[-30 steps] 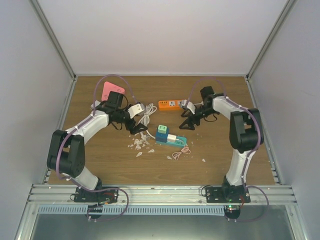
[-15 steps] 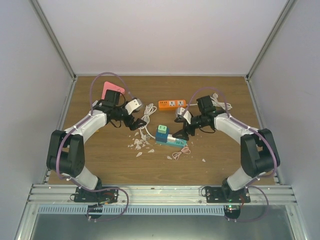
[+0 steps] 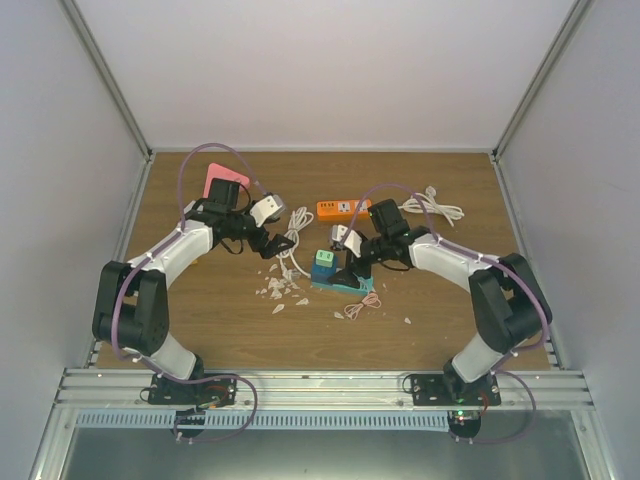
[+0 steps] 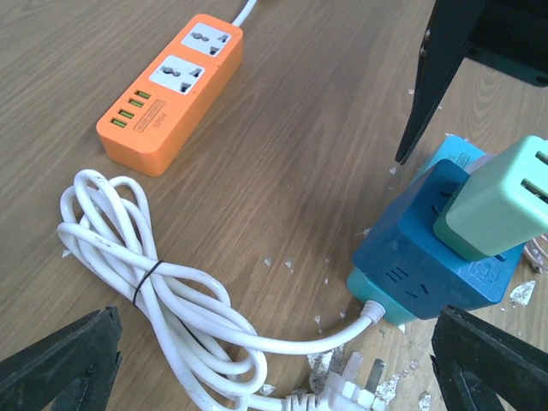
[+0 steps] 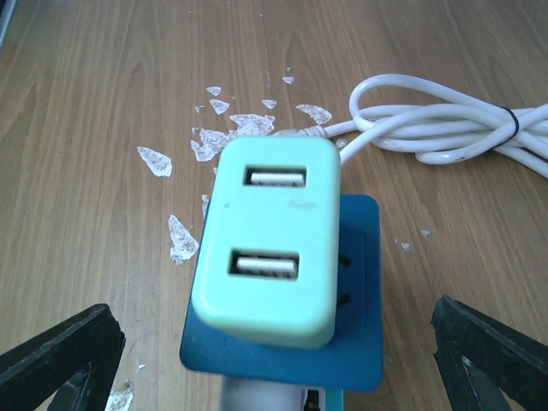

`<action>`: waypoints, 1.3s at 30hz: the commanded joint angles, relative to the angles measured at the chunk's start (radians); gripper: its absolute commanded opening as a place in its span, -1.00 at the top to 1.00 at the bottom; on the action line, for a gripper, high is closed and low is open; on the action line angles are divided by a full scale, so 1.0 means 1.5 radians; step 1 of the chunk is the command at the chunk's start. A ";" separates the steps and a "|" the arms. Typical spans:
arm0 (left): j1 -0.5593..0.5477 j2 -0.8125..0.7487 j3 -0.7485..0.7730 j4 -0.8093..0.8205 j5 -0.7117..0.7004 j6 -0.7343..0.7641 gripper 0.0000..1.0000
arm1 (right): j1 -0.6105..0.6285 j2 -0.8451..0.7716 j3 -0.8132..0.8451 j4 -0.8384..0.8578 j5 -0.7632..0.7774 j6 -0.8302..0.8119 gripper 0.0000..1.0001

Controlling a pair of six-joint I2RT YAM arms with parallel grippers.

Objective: Pull the plug off the socket

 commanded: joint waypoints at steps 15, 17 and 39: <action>0.002 -0.040 -0.030 0.008 0.136 0.081 -0.79 | 0.032 0.091 0.003 0.063 0.000 0.002 -0.49; -0.001 -0.047 -0.039 0.010 0.152 0.101 -0.75 | 0.033 0.096 0.008 0.060 -0.003 0.001 -0.35; -0.100 -0.049 -0.171 0.157 0.170 0.104 -0.37 | 0.057 0.111 0.008 0.062 -0.058 -0.051 0.14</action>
